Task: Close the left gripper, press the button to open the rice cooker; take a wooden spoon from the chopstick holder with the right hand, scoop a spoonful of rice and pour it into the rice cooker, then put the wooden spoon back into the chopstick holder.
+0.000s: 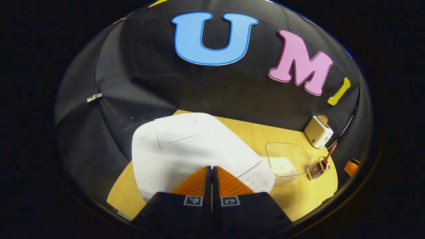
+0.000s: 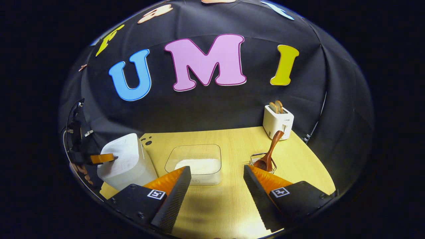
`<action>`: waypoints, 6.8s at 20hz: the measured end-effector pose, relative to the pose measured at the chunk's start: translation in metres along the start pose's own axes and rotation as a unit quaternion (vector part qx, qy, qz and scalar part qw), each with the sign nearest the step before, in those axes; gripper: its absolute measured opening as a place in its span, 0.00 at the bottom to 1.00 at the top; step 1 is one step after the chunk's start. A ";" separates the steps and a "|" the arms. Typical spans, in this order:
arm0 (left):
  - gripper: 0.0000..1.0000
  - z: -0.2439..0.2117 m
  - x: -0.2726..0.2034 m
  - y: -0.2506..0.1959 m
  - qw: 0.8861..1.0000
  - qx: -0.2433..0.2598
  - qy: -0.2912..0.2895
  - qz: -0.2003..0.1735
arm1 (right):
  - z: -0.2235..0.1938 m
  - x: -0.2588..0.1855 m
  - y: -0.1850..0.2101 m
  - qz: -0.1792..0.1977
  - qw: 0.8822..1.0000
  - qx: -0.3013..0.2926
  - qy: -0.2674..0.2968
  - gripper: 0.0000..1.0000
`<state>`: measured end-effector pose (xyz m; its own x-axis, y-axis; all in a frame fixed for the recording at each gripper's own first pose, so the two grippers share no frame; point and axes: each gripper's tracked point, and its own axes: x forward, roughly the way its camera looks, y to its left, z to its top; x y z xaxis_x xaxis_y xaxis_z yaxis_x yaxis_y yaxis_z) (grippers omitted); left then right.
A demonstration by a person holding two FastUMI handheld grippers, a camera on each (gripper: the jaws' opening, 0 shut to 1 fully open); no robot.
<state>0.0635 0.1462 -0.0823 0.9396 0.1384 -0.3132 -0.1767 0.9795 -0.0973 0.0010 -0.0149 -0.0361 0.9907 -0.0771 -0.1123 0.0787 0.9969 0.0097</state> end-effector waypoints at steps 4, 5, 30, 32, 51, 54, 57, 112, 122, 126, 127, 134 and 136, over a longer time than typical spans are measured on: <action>0.04 -0.007 0.006 -0.001 1.000 0.009 0.024 0.006 | -0.004 0.002 0.004 0.006 1.000 -0.002 0.004 0.99; 0.06 -0.006 0.002 -0.001 0.999 0.017 0.027 0.009 | -0.005 0.003 0.005 0.007 1.000 -0.001 0.006 0.99; 0.05 0.059 -0.071 -0.051 0.993 0.019 -0.118 -0.014 | 0.001 0.031 -0.056 -0.027 0.999 0.025 0.008 0.99; 0.05 0.056 -0.072 -0.059 0.993 0.014 -0.116 -0.024 | 0.003 0.043 -0.072 -0.034 0.999 0.036 0.017 0.99; 0.96 0.027 -0.081 -0.128 0.993 0.023 -0.099 -0.064 | -0.029 0.192 -0.191 -0.060 0.983 0.105 0.135 0.99; 0.96 0.021 -0.085 -0.132 0.994 0.029 -0.093 -0.052 | -0.041 0.216 -0.192 -0.048 0.978 0.131 0.156 0.99; 0.96 0.009 -0.088 -0.133 0.996 0.028 -0.080 -0.042 | -0.054 0.239 -0.193 -0.045 0.972 0.154 0.172 0.99; 0.95 0.017 -0.070 0.002 0.986 -0.032 -0.132 -0.093 | -0.058 0.261 0.075 0.009 0.994 0.015 0.106 0.17; 0.95 0.027 -0.078 0.036 0.987 -0.032 -0.145 -0.058 | -0.068 0.253 0.127 0.038 0.985 0.088 0.145 0.17; 0.95 0.028 -0.080 0.040 0.987 -0.040 -0.144 -0.057 | -0.073 0.248 0.123 0.028 0.969 0.173 0.172 0.17; 0.91 0.026 -0.081 0.039 0.987 -0.042 -0.144 -0.056 | -0.074 0.248 0.119 0.022 0.965 0.192 0.178 0.18; 0.95 0.025 -0.085 0.031 0.988 -0.027 -0.139 -0.057 | -0.084 0.238 0.085 -0.004 0.921 0.333 0.204 0.17; 0.95 0.027 -0.086 0.030 0.988 -0.021 -0.140 -0.057 | -0.082 0.236 0.077 -0.003 0.916 0.349 0.199 0.17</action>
<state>-0.0151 0.1674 -0.0327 0.9974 0.0680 -0.0248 -0.0710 0.9849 -0.1577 0.2319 0.0452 -0.1433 0.8822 0.0683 -0.4658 0.2732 0.7316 0.6247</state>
